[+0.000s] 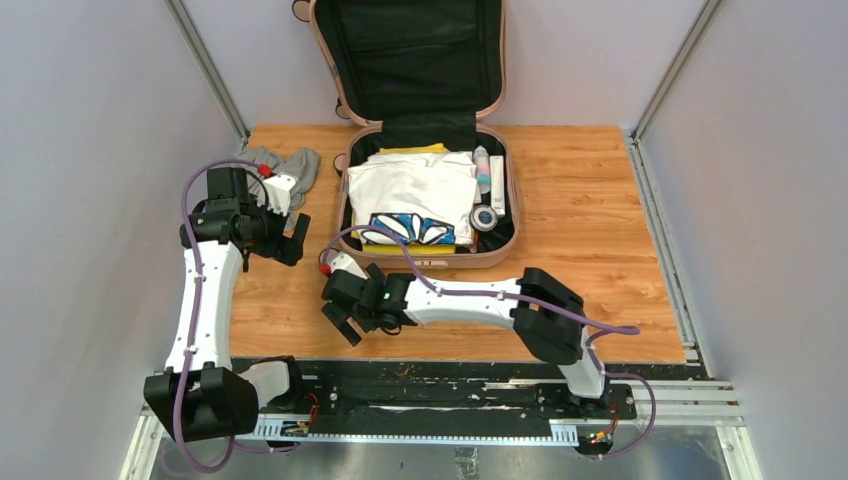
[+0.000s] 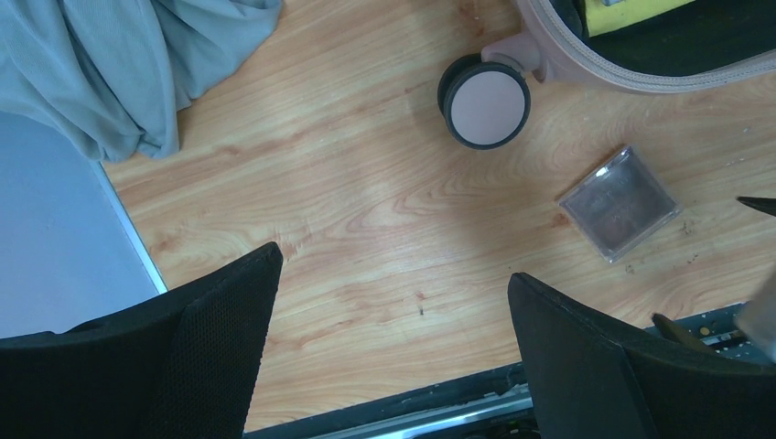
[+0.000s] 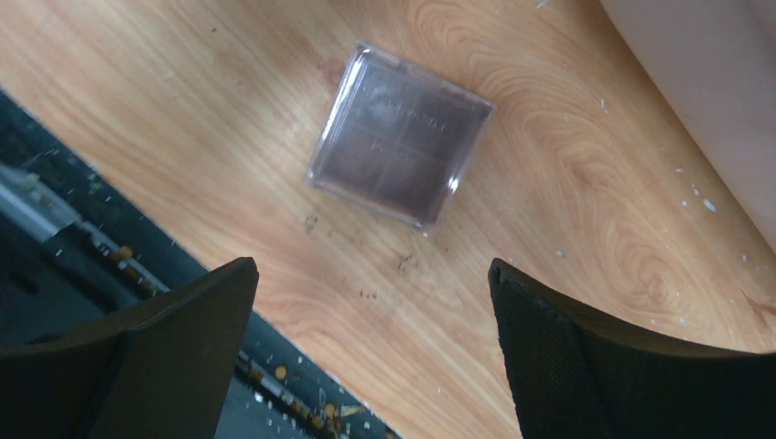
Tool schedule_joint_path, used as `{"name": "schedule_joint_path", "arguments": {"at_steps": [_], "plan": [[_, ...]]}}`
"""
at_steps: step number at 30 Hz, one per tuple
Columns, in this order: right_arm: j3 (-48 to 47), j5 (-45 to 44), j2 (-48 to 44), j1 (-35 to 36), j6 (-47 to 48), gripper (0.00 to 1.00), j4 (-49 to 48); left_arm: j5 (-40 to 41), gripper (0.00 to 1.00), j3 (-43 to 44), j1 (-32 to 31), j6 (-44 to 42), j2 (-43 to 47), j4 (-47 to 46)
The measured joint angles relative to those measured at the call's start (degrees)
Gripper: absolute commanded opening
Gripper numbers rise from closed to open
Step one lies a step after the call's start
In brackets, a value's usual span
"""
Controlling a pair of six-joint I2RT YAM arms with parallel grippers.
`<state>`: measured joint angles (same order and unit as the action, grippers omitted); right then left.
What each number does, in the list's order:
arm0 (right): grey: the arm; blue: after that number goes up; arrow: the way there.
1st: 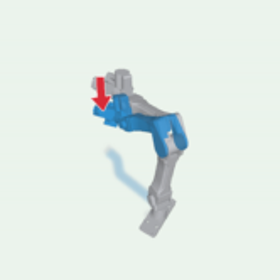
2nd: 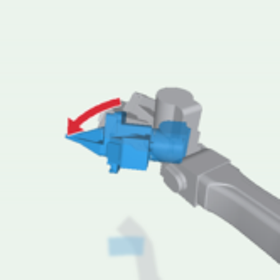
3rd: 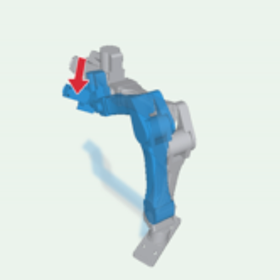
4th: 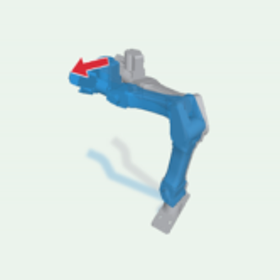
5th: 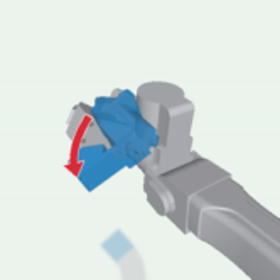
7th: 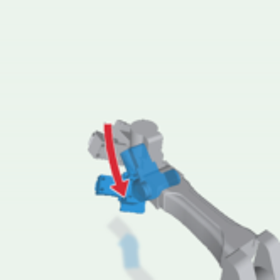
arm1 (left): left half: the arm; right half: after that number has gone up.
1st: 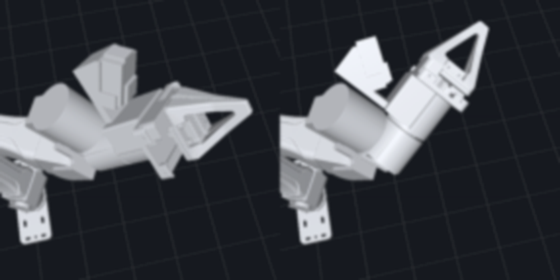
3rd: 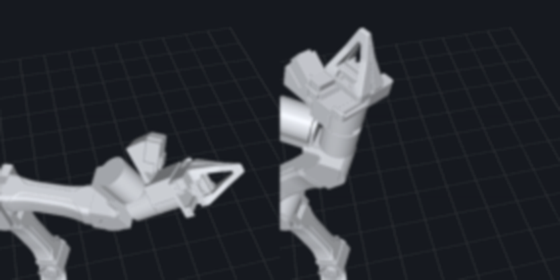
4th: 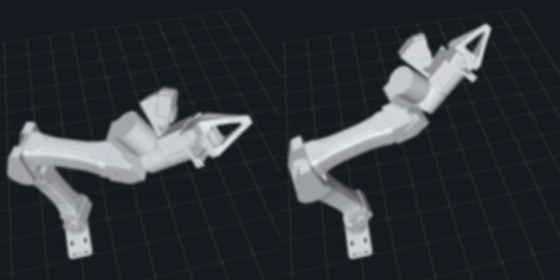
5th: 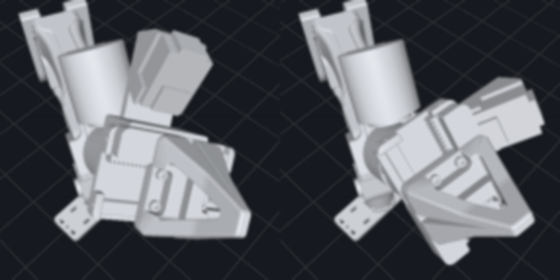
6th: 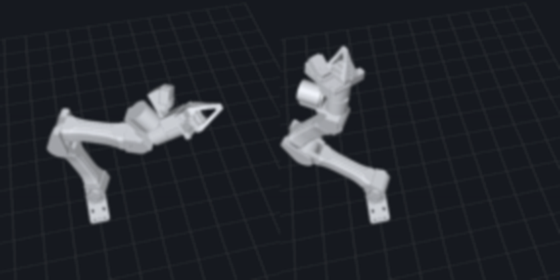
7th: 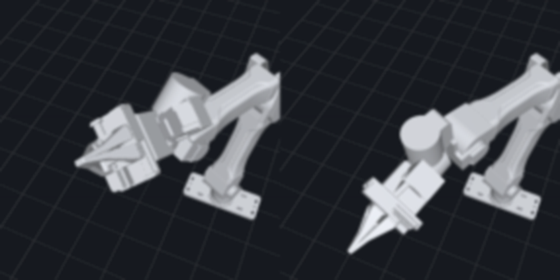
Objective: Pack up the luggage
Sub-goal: Pick up the makeup from the center of the board.
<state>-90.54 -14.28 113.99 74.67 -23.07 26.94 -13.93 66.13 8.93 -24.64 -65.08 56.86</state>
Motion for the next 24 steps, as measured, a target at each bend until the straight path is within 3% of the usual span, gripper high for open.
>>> {"name": "schedule_joint_path", "arguments": {"at_steps": [8,24], "plan": [[-1.55,-3.45,6.03,-0.57,-2.05,1.00,-1.57,0.11,1.00,0.00,0.00,0.00,0.52,0.04],[-4.90,1.16,11.34,-2.32,-4.31,0.97,-5.88,0.20,1.00,0.00,0.00,-0.28,1.66,0.07]]}}
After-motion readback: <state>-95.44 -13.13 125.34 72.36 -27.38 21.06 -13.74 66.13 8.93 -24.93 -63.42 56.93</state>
